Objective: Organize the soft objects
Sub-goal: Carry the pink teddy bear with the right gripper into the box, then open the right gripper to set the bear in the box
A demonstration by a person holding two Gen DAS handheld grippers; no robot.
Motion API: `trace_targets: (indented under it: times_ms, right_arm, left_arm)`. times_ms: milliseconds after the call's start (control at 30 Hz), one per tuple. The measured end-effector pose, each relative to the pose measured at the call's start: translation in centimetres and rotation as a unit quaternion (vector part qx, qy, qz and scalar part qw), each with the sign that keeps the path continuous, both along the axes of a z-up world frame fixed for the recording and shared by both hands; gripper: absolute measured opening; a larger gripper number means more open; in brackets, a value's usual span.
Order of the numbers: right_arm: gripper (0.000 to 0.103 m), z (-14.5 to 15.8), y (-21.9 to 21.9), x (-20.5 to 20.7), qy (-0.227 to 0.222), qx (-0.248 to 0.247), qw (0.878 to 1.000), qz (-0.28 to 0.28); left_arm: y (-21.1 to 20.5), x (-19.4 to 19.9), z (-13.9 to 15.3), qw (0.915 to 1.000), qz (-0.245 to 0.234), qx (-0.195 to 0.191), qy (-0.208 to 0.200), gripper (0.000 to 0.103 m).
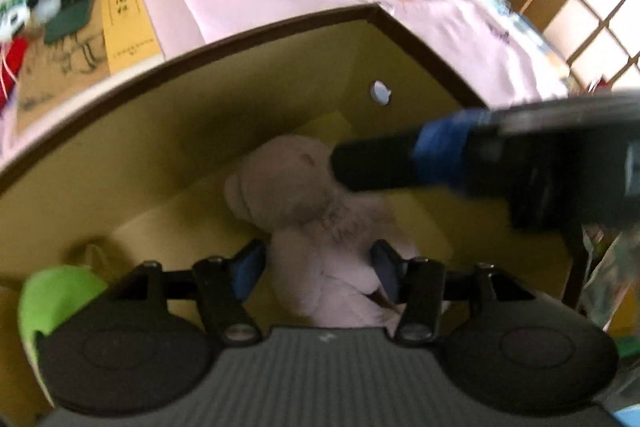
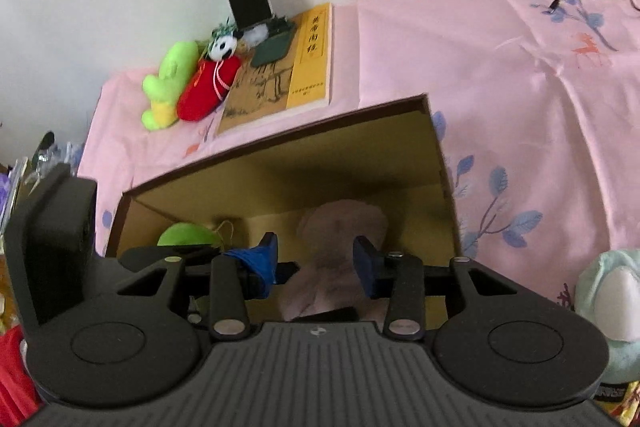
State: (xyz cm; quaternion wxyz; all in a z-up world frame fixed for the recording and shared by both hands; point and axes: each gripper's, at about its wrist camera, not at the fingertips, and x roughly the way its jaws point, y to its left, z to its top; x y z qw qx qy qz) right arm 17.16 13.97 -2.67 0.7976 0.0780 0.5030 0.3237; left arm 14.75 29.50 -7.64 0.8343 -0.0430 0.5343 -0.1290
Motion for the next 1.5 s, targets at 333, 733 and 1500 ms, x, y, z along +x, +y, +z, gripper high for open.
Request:
trace_targets:
  times_ms: [333,733,1500]
  right_arm:
    - [0.024,1.1,-4.0,-0.4,0.000,0.053,0.997,-0.056]
    - [0.025,1.6,-6.7,-0.8,0.000,0.081,0.995,-0.067]
    - [0.025,2.3,-8.3,-2.7,-0.013,0.089,0.995,0.053]
  left_arm:
    - [-1.5,1.1,-0.8,0.9994,-0.033,0.006,-0.002,0.051]
    - [-3.1,1.0,0.5,0.9992,-0.007,0.038,0.000,0.058]
    - [-6.2,-6.9,7.7,0.9655,0.206,0.139,-0.076,0.064]
